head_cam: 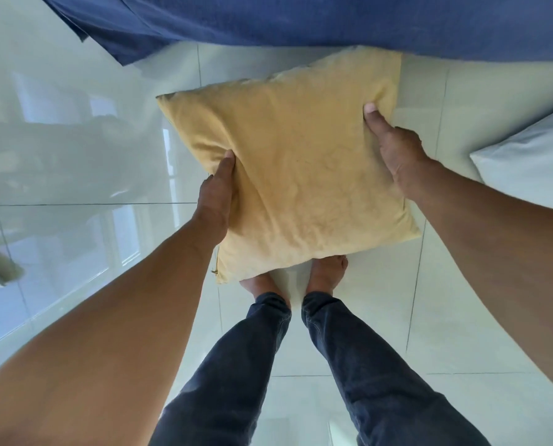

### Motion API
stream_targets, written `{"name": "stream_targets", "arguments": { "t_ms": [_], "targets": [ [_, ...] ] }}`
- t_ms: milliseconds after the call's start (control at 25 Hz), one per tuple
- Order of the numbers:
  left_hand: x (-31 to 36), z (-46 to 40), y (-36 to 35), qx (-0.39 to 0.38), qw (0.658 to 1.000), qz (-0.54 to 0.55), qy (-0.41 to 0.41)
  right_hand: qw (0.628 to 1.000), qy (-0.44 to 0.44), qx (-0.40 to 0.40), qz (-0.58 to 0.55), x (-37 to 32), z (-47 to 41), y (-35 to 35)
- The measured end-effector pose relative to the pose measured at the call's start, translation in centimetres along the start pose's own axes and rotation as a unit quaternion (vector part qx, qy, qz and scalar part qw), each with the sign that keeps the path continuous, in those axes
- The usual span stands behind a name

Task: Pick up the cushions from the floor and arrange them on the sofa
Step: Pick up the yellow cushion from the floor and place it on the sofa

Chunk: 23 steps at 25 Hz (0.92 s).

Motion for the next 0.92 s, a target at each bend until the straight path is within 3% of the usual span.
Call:
{"name": "stream_targets", "arguments": {
  "t_ms": [480,920],
  "targets": [
    [7.0,22.8,5.9,0.036,0.994,-0.08,-0.064,0.996,0.04,0.0,-0.074,-4.6,21.1,7.8],
    [14.2,41.2,7.8,0.017,0.986,-0.069,-0.15,0.986,0.107,-0.007,-0.125,-12.2,35.8,16.9]
  ]
}}
Point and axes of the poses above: each hand's wrist, its own z-axis away from the middle knuckle, its own y-axis out of the back of the hand, x = y × z, the point moved 8 cm from there along -z, towards the middle knuckle, and after that the axes turned 4 degrees about -z, right-handed, at the moved point
